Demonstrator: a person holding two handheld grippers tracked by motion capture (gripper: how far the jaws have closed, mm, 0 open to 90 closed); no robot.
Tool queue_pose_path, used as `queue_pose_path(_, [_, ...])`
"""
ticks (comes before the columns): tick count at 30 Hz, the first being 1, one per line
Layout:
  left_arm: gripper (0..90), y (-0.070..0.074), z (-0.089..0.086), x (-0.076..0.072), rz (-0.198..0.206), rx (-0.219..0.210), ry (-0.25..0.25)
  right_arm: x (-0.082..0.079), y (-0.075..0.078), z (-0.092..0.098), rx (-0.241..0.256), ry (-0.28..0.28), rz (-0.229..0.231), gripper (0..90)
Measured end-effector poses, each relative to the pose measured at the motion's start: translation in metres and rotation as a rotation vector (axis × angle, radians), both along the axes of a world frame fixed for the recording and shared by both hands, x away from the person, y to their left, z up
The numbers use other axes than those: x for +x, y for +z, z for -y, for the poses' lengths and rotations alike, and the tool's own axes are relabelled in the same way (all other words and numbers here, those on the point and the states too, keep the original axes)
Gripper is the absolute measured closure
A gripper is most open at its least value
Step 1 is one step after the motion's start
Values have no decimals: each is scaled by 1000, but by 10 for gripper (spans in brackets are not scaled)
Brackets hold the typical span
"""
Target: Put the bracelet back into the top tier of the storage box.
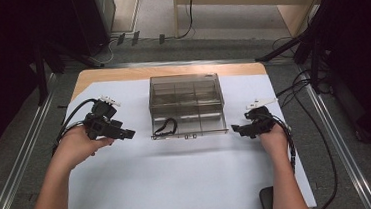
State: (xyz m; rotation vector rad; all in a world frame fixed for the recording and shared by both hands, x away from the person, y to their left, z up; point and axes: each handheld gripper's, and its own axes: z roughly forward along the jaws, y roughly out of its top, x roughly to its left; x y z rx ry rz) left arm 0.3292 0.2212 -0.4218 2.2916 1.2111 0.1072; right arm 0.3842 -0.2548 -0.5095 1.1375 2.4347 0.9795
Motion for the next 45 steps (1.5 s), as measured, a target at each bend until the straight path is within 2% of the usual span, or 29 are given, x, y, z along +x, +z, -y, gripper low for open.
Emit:
queue_pose_path(6, [337,-7,-13,0,-14,-2,30,0,-1,0,-5,1,0,247])
queue_pose_path(16, [301,-27,-27,3,12,10,49,0,-1,-2,-12,4,-2,247])
queue_pose_path(24, [283,-30,-40,5,41,12,71,-1,-1,-2,-18,6,-9,246])
queue_pose_path(30, [273,-33,-52,7,55,7,107,-1,-1,-2,-22,11,-13,241])
queue_pose_path(34, [273,-38,-64,11,64,4,147,-1,-1,-4,-15,15,-8,225])
queue_pose_path(39, [274,-41,-71,15,78,-6,173,-4,-1,-3,-11,14,-15,216])
queue_pose_path(45, [273,-44,-78,18,93,2,198,-6,-1,-1,-1,10,-21,206])
